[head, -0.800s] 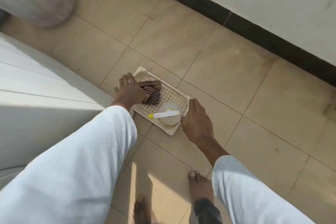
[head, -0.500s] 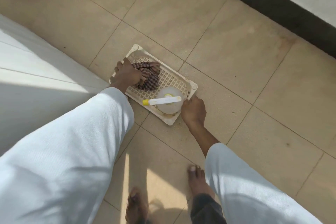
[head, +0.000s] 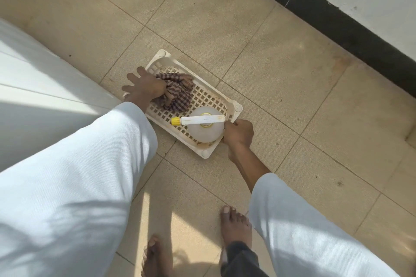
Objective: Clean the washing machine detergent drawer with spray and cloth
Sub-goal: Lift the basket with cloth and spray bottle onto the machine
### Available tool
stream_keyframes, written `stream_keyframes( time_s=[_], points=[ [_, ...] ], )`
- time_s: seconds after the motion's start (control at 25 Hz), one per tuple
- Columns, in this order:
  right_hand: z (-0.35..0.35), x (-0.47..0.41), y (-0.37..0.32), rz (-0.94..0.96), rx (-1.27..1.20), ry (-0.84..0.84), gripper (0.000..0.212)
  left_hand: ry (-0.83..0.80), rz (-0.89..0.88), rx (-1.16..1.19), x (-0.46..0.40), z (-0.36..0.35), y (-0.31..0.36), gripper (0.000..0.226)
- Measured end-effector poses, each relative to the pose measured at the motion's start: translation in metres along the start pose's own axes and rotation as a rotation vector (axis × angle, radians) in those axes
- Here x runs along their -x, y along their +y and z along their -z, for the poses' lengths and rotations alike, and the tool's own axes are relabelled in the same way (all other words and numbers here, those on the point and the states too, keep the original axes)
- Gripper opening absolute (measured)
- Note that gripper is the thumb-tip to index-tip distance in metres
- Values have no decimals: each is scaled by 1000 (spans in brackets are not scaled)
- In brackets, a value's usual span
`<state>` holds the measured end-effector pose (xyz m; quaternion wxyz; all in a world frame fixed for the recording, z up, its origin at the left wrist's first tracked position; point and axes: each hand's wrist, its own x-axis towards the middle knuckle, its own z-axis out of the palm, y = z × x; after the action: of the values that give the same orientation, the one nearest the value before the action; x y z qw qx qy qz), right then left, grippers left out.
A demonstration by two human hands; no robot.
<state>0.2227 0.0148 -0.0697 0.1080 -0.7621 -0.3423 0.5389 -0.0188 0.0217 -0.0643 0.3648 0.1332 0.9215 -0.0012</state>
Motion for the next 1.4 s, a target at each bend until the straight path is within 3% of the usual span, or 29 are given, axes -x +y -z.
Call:
stream_keyframes(
  time_s=[0.2,0.36,0.44,0.6,0.76,0.84,0.92,1.0,1.08,1.4],
  points=[
    [66,84,-99,20,-10,98,36,1,-143,-29,102,110,47,68],
    [122,190,-221,90,-67,102,10,77,-242,-31,201,257,94,69],
    [142,243,-274,145,-93,110,9,123,-259,-46,245,327,110,76],
    [184,384,-394,327,-102,136,45,144,-308,-34,351,500,115,83],
    [199,524,-470,453,-139,49,47,189,-334,-67,432,646,64,84],
    [199,581,-487,503,-160,-32,45,203,-338,-87,457,704,20,88],
    [187,632,-487,500,-131,-156,35,216,-350,-98,484,747,-31,74],
    [164,667,-475,435,-146,-295,14,289,-353,-88,504,776,-72,65],
    [138,691,-458,368,-192,-399,8,371,-322,-84,509,790,-99,63],
    [69,706,-395,247,-107,-351,7,274,-200,61,430,747,-179,70]
  ],
)
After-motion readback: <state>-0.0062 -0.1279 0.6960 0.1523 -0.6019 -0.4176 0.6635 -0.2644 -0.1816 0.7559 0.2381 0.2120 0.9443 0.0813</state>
